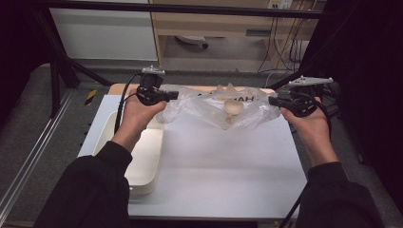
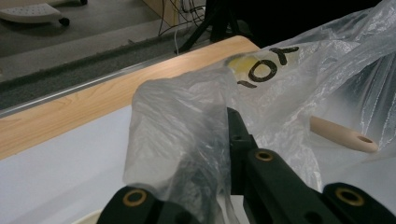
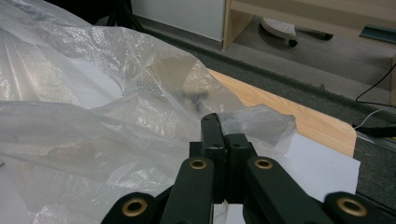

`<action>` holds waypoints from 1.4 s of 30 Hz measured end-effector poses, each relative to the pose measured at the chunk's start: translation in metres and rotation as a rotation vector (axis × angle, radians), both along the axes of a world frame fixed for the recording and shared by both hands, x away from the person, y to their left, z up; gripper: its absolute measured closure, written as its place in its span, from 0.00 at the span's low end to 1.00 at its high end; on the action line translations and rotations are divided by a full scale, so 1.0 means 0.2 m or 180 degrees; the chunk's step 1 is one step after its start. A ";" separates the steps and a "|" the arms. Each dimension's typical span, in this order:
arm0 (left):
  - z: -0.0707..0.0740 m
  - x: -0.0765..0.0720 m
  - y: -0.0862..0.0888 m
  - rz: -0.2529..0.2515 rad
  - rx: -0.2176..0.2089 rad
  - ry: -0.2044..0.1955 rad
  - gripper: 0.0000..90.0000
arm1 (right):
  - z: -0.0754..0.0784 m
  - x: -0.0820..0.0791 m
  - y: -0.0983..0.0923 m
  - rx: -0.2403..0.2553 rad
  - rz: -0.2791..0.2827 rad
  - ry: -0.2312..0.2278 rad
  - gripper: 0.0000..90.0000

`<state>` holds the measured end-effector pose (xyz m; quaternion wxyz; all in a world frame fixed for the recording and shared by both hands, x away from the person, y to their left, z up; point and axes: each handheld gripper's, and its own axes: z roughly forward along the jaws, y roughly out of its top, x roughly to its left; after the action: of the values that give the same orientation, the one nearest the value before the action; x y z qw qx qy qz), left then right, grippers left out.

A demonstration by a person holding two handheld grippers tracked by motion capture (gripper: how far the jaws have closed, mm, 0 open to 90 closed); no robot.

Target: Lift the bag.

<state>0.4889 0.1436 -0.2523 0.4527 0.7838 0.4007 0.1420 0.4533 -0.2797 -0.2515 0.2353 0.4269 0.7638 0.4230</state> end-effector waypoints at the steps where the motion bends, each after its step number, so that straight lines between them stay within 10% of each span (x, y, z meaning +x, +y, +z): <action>1: 0.00 0.00 0.00 0.0003 -0.0004 -0.0002 1.00 | 0.00 0.00 0.00 0.0006 -0.0015 0.0000 1.00; 27: 0.13 0.18 0.03 0.0298 -0.0182 -0.0300 1.00 | 0.17 0.17 -0.03 0.0002 -0.0273 -0.0195 1.00; 42: -0.10 -0.12 0.06 -0.0193 0.0103 0.0041 1.00 | 0.03 -0.02 -0.06 -0.0109 -0.0018 -0.0032 1.00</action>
<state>0.4640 0.1553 -0.2724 0.4415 0.8037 0.3773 0.1297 0.4487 -0.2912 -0.2446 0.2477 0.4228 0.7685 0.4114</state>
